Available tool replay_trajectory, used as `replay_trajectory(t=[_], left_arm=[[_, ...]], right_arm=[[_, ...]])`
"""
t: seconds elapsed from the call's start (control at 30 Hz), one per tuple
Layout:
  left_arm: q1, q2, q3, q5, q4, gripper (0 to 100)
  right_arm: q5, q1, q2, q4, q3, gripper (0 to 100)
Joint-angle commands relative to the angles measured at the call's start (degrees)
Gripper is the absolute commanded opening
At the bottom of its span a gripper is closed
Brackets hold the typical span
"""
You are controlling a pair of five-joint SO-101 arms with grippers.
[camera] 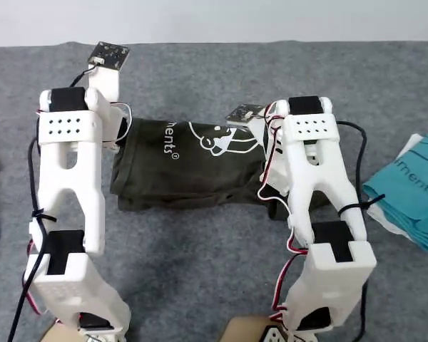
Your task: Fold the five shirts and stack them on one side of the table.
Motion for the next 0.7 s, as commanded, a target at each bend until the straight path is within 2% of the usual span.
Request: replay_trajectory(t=[0.0,0.2,0.33,0.53,0.67], left_arm=[[0.00,-3.43,-0.40,-0.09,-0.88,0],[-0.18,-3.34,-0.31,-0.26,-0.79,0],[-0.18,-3.25,-0.31,-0.26,-0.79,0],[-0.18,-3.16,-0.31,-0.35,-0.88,0],[-0.18,-3.16,-0.31,-0.35,-0.88,0]], right_arm=[[-0.70,0.48,1.45,-0.13,-0.70,22.4],[0.00,5.93,2.77,-6.81,-2.11,20.1],[3.78,8.04,3.74,-10.68,-2.11,16.2],[4.04,8.57,8.31,-18.24,-2.55,15.8],[4.04,8.48,12.35,-20.79,-7.82,15.8]])
